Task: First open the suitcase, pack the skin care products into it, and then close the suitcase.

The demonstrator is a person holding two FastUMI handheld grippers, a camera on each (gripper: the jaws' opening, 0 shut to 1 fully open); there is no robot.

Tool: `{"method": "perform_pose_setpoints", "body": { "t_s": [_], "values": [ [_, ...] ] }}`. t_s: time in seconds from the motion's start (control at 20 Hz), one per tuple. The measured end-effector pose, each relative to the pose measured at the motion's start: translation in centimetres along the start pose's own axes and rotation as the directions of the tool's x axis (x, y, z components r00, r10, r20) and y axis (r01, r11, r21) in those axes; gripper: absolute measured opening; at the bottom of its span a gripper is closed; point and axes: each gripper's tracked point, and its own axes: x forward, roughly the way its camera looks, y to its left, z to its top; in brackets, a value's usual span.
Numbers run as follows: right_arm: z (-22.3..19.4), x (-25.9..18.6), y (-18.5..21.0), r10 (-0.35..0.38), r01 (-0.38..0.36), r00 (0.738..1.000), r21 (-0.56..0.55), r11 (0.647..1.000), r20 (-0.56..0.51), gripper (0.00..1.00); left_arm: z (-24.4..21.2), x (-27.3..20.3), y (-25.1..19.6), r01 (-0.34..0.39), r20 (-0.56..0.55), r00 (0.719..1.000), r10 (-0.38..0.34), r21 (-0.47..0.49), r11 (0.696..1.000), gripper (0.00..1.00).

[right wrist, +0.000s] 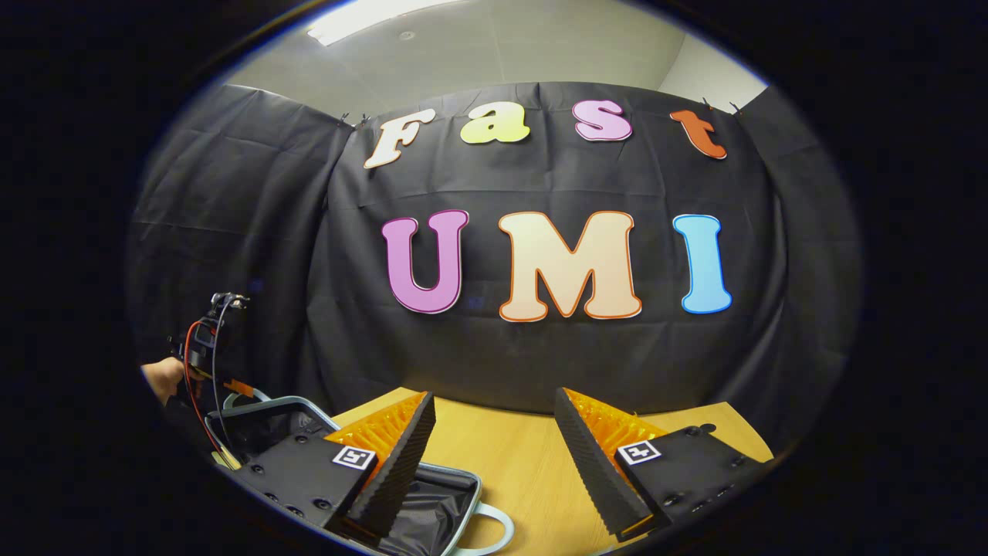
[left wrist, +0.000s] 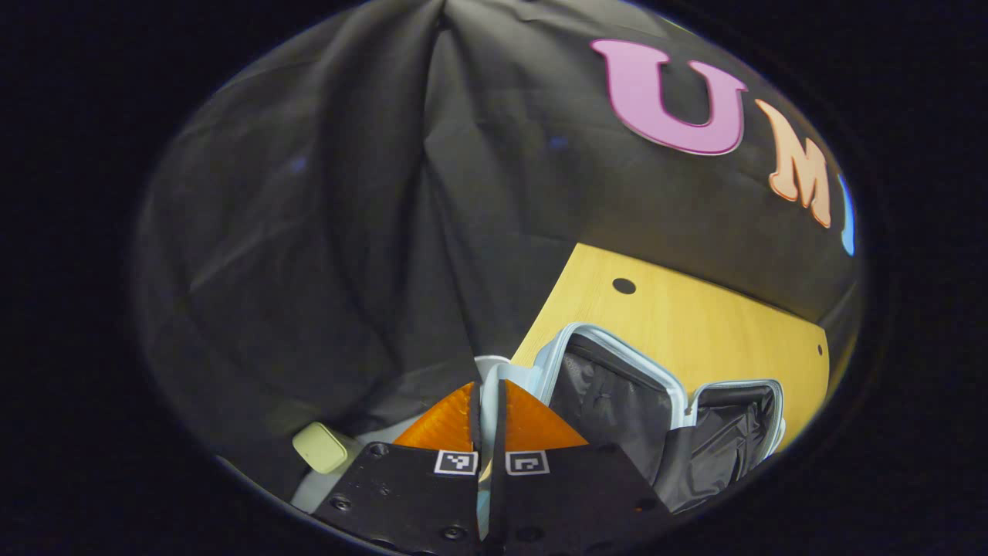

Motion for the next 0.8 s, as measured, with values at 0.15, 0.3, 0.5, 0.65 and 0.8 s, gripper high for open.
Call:
{"method": "perform_pose_setpoints", "body": {
  "t_s": [0.15, 0.3, 0.5, 0.65, 0.8],
  "values": [
    [-1.1, -0.2, -0.7, -0.026, 0.026, 0.999, 0.003, 1.0, -0.038, 0.97, -1.7, 1.1, 0.5, -0.015, -0.001, 1.0, 0.015, -0.034, 0.999, 0.0],
    [-1.6, -0.7, -1.7, -0.054, 0.054, 0.997, -0.006, 0.999, -0.061, 0.98, -2.6, 1.6, 0.8, -0.055, -0.009, 0.998, 0.055, -0.039, 0.998, 0.0],
    [-1.4, -1.4, -2.7, -0.056, 0.054, 0.996, -0.028, 0.998, -0.066, 0.95, -1.0, 1.8, 1.7, -0.147, 0.12, 0.981, 0.152, -0.048, 0.988, 0.31],
    [-0.7, -1.9, -3.4, -0.045, 0.043, 0.998, -0.043, 0.998, -0.042, 0.96, 2.7, -1.6, 2.1, -0.192, 0.284, 0.933, 0.22, -0.121, 0.974, 0.93],
    [0.0, -2.7, -4.3, -0.028, 0.028, 1.0, -0.04, 0.999, -0.008, 0.97, 6.2, -6.9, -0.4, -0.141, 0.449, 0.867, 0.216, -0.195, 0.971, 0.95]
  ]
}}
